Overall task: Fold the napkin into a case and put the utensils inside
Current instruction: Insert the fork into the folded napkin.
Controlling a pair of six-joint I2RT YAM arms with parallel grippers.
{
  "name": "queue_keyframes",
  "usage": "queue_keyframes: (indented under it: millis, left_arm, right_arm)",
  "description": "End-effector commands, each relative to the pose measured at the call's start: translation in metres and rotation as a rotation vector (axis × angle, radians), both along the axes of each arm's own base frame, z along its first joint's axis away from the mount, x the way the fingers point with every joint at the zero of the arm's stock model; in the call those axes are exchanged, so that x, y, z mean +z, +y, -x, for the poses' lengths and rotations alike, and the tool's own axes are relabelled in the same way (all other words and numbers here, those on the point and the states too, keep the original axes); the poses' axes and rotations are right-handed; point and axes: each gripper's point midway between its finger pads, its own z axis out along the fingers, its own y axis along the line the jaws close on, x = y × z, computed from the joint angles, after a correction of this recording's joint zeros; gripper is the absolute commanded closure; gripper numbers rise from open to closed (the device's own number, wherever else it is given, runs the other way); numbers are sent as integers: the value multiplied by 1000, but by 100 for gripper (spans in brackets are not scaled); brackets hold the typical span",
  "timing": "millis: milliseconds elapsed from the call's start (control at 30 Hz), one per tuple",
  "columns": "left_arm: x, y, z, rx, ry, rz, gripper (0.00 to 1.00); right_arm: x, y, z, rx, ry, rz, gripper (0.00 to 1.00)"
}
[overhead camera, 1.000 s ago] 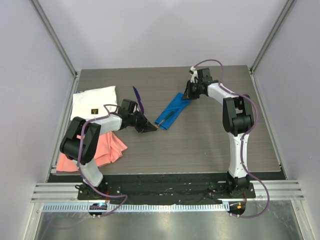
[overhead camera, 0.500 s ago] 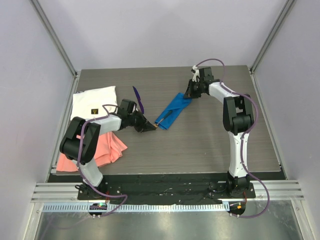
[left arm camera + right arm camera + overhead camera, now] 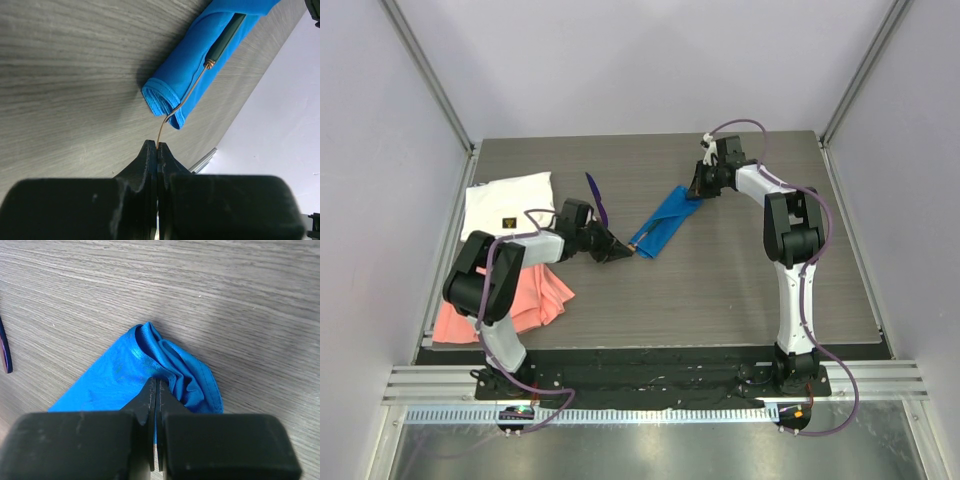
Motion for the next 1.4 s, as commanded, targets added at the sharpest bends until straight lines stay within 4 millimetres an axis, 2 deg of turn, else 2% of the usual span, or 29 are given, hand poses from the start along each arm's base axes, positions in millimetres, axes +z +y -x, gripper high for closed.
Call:
queue_keyframes:
  millis: [0,233,467,667,833,867,933,967,1067,1367]
  left_arm:
    - [6,-4,-18,16,-71,26,100]
    - [24,-14,-32,16,-127,58,100]
    - [30,-19,-38,27,-66,66,100]
    - [25,-26,-45,28,-16,67,100]
    - [18,-21,-44,27,-1,13,100]
    - [22,-21,-48,22,-17,4,100]
    - [20,-17,-48,-6,-31,-45,100]
    - [25,-19,-57,-20,-49,-62,100]
    - [20,-18,-53,-116,-51,-111,100]
    - [13,-32,-69,-256,-83,-76,100]
  right_arm:
    - [0,-4,-7,1,-14,27,99]
    - [-2,-4,-6,7,-8,30,99]
    - [1,-5,-8,8,-16,40,99]
    - [-1,-6,-7,8,-10,43,99]
    - [-1,-5,-7,11,-10,43,99]
    - [-1,-5,-7,10,-11,42,99]
    - [0,-5,-8,10,-14,42,99]
    - [1,-5,-9,11,-15,38,99]
    - [1,-4,-9,14,-13,37,99]
    - [-1,-4,-8,18,-10,41,99]
